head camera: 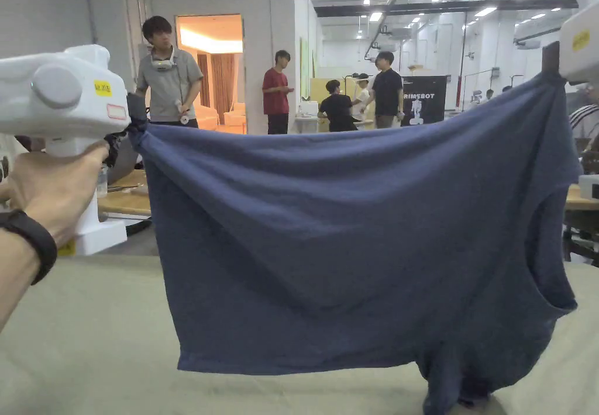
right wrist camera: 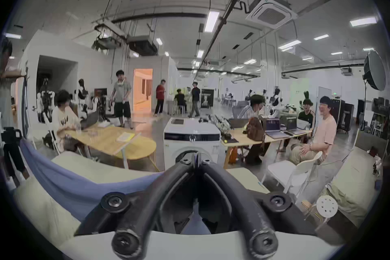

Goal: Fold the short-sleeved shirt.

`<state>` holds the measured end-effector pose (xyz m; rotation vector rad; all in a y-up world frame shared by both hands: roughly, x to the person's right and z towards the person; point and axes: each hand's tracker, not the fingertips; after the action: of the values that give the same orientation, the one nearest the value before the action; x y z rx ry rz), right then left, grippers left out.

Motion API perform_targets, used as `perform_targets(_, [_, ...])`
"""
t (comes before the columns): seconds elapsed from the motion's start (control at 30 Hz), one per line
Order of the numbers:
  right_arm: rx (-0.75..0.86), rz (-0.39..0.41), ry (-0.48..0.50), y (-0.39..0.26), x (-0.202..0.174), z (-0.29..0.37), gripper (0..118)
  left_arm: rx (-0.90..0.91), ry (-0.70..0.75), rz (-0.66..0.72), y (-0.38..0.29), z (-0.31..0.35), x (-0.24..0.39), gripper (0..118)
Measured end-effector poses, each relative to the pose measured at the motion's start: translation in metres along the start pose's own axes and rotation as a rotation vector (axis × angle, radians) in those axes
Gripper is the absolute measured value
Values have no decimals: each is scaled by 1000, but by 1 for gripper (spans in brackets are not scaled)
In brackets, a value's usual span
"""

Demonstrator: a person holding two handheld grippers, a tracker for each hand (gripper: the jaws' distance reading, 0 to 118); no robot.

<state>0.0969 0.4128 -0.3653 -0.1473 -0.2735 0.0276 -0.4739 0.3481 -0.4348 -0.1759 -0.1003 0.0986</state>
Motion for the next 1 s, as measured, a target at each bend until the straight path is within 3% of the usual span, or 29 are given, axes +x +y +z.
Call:
perform_targets(0.23, [-99,-28,66,-106,17,31,0,-115,-92,73,-102,21,-16,0])
perform_targets(0.47, [-221,-3,170,-240,55,146,0,-191,-258,154,-215,132,-39,0])
perform_targets(0.57, [-315,1,185,-306,68,205,0,-262,-253,103,-274,191,-45,0])
perform_targets(0.7, [-447,-53,175,-393,82,268,0,-360,-238,158,-345,253,-61,0])
perform_targets(0.8, [-564,-66,158,-449,90,297,0,-465,-230,169,-395,276,-77,0])
perform_targets(0.87, [-647,-115,151,-479,93,310,0,-542,-198,209,-423,285,-85,0])
perform_targets(1.0, [-659,-131,137,-503,93,324,0,-627,-205,185,-455,292,-86,0])
